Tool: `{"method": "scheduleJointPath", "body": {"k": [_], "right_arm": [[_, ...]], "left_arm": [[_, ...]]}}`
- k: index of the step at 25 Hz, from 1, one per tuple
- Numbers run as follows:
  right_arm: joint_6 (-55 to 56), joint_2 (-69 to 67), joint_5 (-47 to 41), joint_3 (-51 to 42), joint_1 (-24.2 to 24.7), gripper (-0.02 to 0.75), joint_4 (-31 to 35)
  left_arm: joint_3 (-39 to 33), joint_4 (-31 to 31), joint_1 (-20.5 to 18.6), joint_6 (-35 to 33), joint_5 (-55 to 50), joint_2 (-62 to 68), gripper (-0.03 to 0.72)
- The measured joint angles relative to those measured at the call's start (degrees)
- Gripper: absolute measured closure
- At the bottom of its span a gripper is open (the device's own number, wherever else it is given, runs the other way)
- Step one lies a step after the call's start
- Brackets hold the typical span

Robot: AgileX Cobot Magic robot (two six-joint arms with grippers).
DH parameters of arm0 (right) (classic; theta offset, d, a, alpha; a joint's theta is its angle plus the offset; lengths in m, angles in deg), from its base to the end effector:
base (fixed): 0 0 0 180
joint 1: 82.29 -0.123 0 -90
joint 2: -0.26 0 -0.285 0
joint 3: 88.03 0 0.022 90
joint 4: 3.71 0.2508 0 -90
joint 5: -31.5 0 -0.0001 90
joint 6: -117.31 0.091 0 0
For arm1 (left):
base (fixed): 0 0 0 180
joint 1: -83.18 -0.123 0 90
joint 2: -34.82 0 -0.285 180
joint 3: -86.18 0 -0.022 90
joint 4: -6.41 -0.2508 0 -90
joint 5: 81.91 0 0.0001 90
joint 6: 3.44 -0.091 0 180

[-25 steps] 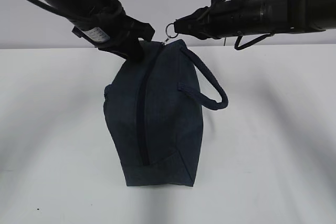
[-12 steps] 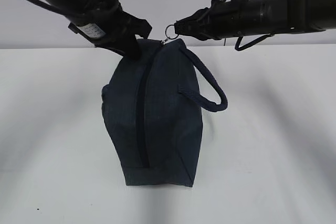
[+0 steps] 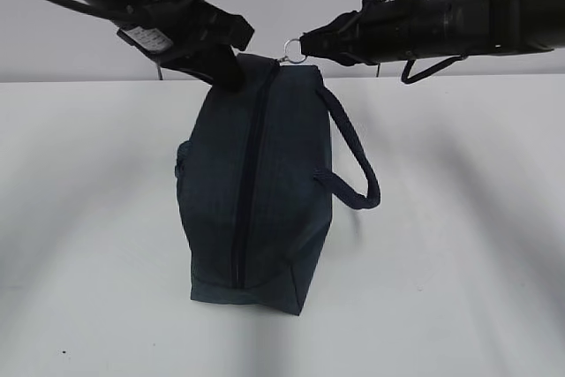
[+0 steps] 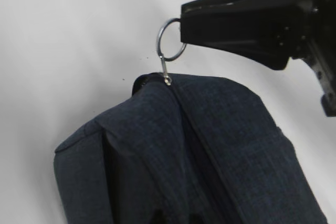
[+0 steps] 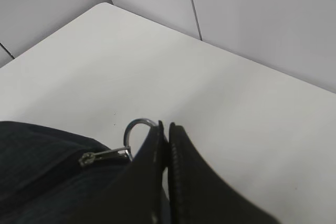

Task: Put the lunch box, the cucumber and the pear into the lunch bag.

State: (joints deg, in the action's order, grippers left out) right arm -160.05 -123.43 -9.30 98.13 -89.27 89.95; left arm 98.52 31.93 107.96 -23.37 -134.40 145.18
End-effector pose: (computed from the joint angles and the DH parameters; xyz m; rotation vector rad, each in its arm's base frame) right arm 0.4429 0.1141 0.2353 -0.6131 1.8643 0.7552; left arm 0.3467 -0.1943 0.3047 0.7657 2.4771 -0.5858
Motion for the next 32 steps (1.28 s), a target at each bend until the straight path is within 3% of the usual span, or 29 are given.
{"method": "scheduleJointPath", "body": {"k": [16,25,32], "right_arm": [[2.97,0.0,1.04,0.03,0.36,0.732,-6.22],[4.47,0.0,1.04,0.03,1.12,0.733,-6.63],[11.36,0.0,-4.29,0.03,5.46,0.715,-6.9]], "left_arm": [[0.0,7.15,-0.04,-8.66,-2.44,-1.73,0.671],[0.0,6.61,-0.04,-8.92,-2.55,-1.79,0.671],[0.0,5.34,-0.04,-8.92,-2.85,-1.91,0.671]]}}
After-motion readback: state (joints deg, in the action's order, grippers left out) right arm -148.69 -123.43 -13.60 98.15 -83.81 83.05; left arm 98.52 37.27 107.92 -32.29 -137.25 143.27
